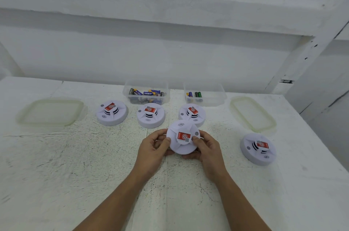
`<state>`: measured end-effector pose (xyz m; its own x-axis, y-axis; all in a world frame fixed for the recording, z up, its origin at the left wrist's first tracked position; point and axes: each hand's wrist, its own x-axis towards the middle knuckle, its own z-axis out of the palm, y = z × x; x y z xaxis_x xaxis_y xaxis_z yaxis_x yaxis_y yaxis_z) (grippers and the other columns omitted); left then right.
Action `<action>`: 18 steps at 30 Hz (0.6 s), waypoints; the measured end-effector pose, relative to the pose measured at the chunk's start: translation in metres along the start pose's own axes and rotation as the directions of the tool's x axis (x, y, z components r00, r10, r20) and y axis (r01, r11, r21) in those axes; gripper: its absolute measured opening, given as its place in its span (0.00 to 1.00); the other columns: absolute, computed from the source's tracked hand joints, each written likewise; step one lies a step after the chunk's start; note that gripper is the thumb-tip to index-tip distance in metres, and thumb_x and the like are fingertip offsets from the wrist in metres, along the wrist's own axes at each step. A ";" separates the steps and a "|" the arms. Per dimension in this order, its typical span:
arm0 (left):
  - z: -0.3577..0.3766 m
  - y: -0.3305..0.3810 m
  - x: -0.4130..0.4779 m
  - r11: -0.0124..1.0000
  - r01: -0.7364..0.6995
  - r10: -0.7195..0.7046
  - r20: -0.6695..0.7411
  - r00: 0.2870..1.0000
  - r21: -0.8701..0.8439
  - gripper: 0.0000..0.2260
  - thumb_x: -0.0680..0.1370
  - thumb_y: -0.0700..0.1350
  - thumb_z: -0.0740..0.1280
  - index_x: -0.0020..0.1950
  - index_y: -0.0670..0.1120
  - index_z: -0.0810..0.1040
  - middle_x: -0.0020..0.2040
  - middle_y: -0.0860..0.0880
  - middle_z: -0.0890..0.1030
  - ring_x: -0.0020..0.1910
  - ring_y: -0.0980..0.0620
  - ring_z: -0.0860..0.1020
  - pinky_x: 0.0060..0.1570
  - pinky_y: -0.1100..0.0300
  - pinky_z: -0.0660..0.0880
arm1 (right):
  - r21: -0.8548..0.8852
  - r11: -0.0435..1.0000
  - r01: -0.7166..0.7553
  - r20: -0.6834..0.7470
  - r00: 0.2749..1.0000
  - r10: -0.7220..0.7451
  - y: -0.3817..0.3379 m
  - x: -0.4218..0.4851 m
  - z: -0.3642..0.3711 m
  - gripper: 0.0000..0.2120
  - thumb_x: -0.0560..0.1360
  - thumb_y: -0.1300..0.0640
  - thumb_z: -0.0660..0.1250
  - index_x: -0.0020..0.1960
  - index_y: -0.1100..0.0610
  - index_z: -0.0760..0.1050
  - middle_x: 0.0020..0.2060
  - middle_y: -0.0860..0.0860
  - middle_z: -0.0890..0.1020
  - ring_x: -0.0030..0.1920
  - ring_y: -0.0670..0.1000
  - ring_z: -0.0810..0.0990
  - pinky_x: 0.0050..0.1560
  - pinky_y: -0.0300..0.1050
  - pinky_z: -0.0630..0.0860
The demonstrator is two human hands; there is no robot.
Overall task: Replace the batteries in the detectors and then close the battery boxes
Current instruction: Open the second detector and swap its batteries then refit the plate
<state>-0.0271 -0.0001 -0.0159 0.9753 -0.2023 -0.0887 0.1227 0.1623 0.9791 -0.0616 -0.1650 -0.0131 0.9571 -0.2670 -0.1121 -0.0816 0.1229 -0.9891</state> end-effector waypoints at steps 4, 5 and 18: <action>0.000 0.001 -0.001 1.000 0.000 0.000 0.003 1.000 -0.006 0.10 0.79 0.35 0.63 0.58 0.43 0.78 0.46 0.45 0.85 0.47 0.47 0.84 0.45 0.53 0.81 | -0.002 1.000 0.001 0.003 1.000 -0.001 0.000 -0.001 0.000 0.11 0.79 0.60 0.63 0.58 0.56 0.79 0.49 0.55 0.84 0.50 0.58 0.83 0.45 0.65 0.80; 0.000 0.001 -0.001 1.000 0.000 0.000 0.003 1.000 -0.005 0.10 0.79 0.35 0.63 0.58 0.42 0.78 0.46 0.45 0.85 0.47 0.47 0.84 0.45 0.53 0.81 | -0.005 1.000 0.000 0.001 1.000 0.000 0.000 -0.001 0.000 0.11 0.79 0.60 0.63 0.58 0.56 0.79 0.49 0.55 0.84 0.50 0.58 0.83 0.46 0.65 0.80; 0.015 -0.004 0.003 0.974 -0.109 0.132 -0.107 0.986 0.196 0.10 0.77 0.49 0.69 0.58 0.56 0.79 0.53 0.53 0.82 0.51 0.52 0.82 0.50 0.46 0.80 | -0.206 0.976 0.069 0.063 0.996 -0.058 -0.023 0.005 -0.005 0.15 0.77 0.62 0.62 0.49 0.46 0.83 0.44 0.51 0.85 0.47 0.54 0.83 0.45 0.54 0.83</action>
<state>-0.0277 -0.0152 -0.0171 0.9970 -0.0746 0.0218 -0.0226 -0.0096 0.9997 -0.0559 -0.1740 0.0086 0.9758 -0.2130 -0.0488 -0.0705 -0.0955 -0.9929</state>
